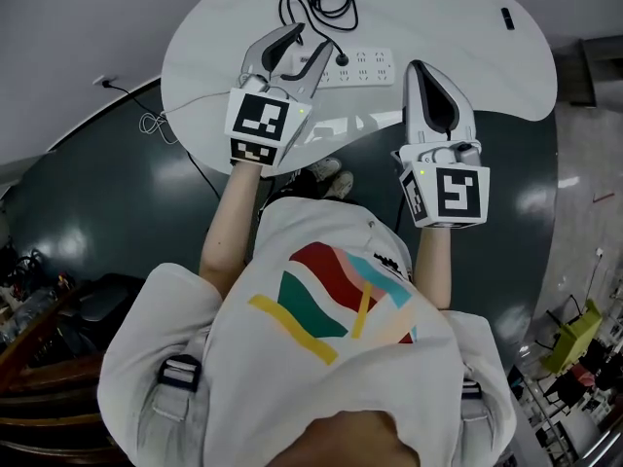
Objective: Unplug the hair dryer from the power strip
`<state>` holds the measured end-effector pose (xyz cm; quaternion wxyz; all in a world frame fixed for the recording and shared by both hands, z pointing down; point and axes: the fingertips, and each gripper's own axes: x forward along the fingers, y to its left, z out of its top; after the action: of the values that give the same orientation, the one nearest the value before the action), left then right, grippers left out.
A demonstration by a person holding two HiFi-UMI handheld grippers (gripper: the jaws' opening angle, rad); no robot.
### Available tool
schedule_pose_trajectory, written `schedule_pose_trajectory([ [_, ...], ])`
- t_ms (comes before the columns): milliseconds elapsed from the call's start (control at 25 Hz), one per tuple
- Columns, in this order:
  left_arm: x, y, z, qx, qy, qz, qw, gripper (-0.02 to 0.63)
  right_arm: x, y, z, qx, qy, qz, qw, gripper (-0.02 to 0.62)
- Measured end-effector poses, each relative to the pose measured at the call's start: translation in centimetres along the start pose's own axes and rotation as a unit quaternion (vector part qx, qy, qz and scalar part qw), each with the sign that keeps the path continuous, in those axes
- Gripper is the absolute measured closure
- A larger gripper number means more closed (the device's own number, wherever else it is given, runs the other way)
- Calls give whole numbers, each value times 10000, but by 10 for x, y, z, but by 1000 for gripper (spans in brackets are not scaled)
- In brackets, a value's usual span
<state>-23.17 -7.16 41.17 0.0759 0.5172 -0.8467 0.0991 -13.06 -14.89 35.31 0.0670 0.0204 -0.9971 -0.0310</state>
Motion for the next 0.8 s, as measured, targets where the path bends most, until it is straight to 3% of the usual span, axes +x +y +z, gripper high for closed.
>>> schedule_pose_trajectory([
  [200,27,-5,-89,537,1134,-586,9904,441,2,11,-16,18,231,109,9997,583],
  [320,35,-10,-130,537,1642,-910,9808,413,2,17,-24,55,378,164,9991,583],
  [440,40,-14,-151,488,1866,-1112,9749,396,3,21,-31,125,471,166,9987,583],
  [800,57,-16,-186,258,2098,-1263,9692,388,12,25,-49,203,729,277,9967,583],
])
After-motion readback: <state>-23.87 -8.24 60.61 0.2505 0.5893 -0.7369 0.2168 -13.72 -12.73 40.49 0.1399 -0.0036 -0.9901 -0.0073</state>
